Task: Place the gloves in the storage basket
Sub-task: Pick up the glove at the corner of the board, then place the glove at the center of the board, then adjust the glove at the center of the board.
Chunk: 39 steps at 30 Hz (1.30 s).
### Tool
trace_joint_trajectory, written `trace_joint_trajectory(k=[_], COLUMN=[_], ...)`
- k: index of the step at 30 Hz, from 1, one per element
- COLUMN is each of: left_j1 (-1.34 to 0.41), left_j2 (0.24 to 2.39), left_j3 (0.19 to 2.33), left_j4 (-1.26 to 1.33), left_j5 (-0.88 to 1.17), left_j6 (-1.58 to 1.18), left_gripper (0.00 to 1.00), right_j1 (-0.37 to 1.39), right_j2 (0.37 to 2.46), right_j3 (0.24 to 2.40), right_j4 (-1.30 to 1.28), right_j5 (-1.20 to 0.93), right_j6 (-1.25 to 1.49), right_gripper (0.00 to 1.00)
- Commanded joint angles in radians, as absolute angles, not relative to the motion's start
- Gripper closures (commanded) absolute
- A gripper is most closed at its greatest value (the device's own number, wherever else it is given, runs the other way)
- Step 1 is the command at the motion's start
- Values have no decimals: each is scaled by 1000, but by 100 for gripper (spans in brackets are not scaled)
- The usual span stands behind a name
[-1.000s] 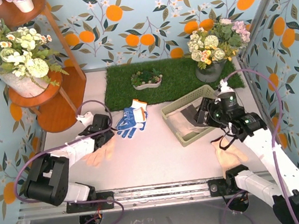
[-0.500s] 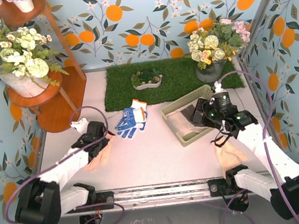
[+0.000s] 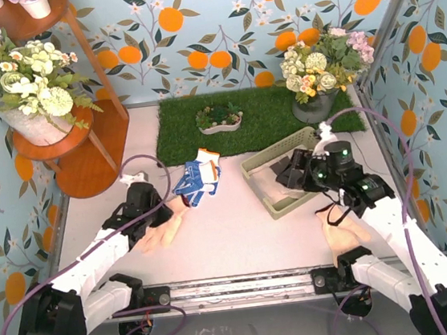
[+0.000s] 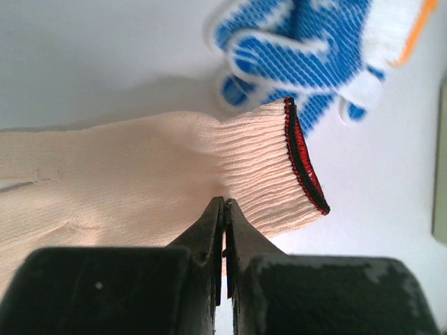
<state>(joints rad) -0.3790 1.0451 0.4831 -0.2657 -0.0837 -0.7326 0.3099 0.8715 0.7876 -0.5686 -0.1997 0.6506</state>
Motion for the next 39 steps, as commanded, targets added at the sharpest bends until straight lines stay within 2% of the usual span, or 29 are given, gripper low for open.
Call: trace_joint_trajectory(k=[1, 7, 16, 17, 19, 21, 24, 28, 33, 39], left_j1=[-443, -571, -744, -760, -772, -772, -772, -767, -730, -712], left_j2=[1046, 1139, 1125, 1113, 1081, 1038, 976, 932, 957, 962], left_j3=[547, 564, 535, 533, 538, 558, 622, 676, 666, 613], left_j4=[-200, -183, -84, -85, -105, -167, -320, -474, -536, -513], left_j5=[108, 250, 365, 357, 331, 260, 83, -58, 1, 56], left_j6=[-667, -596, -561, -560, -557, -560, -626, -774, -889, -959], left_gripper=[100, 100, 100, 94, 70, 52, 32, 21, 24, 39], right_j1=[411, 658, 704, 713, 742, 782, 842, 880, 996, 1016], right_j2=[937, 1113, 1144, 1148, 1155, 1165, 1190, 1259, 1379, 1503], right_j3=[860, 864, 743, 739, 739, 760, 786, 816, 897, 922], right_j4=[-498, -434, -288, -282, -273, -278, -290, -290, -359, -313], right_j5=[-334, -184, -235, -239, -238, -223, -165, -143, -17, -49], right_j6=[594, 604, 727, 726, 713, 697, 681, 667, 601, 590], right_gripper=[28, 28, 27, 28, 27, 27, 27, 28, 30, 35])
